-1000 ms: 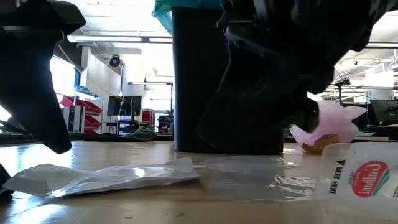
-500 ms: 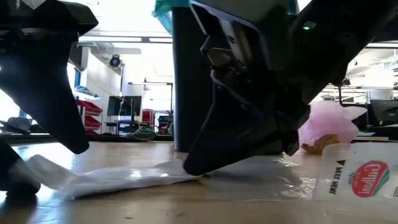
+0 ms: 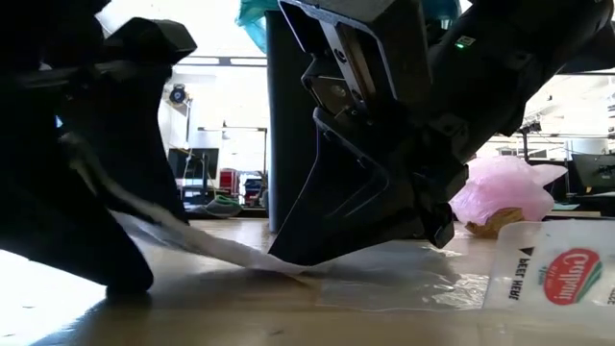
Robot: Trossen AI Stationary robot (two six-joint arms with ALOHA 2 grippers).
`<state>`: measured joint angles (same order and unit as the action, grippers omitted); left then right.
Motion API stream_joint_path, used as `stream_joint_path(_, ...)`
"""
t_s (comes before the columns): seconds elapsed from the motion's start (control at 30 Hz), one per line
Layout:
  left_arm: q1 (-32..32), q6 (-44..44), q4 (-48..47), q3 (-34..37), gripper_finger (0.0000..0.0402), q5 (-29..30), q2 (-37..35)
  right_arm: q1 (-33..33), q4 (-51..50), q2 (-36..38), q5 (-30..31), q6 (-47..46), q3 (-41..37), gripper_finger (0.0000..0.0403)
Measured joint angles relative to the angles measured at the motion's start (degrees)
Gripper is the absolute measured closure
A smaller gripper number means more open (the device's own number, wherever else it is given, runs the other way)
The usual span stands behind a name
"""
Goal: Place trash/remove bag and relplace
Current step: Put the white paper into the trash bin
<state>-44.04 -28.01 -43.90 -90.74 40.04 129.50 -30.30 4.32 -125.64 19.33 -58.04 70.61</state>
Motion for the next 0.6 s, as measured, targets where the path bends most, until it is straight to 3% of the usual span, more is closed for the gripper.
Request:
stream_joint_path(0.17, -0.01, 1.7, -0.03, 0.03, 0.039, -1.15, 0.15, 0.0, -0.04, 0.0, -0.08, 0.02, -0.02, 0.0403)
stream_joint_path(0.6, -0.51, 1.76, -5.09, -1.99, 0.0401, 1.02, -0.03, -0.96, 0.37, 2.0, 1.69, 3.88, -0.29, 0.0403)
